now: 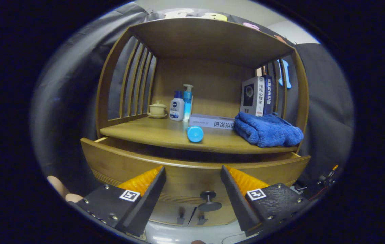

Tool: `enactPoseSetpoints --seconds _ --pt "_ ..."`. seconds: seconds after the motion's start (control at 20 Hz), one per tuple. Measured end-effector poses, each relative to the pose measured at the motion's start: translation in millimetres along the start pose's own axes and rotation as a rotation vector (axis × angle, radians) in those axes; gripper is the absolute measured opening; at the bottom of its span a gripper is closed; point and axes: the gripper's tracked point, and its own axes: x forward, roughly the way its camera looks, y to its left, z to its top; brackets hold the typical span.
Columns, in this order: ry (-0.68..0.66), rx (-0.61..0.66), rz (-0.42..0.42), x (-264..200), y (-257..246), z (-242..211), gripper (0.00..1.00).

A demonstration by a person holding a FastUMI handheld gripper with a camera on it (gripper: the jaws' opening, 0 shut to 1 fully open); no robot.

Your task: Pull open the drawer, take out the items inside it, and place them on the countertop above the cabinet.

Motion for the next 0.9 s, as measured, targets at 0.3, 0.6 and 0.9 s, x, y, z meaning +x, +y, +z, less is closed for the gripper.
enactPoseSetpoints --seconds 0.3,0.6,0.9 --pt "-0.012 0.009 0.006 29 3 -1 0.99" --pt "-0.015 -0.029 0.003 35 2 -3 0.98" --pt "-0.01 -0.02 0.008 34 2 -2 0.98"
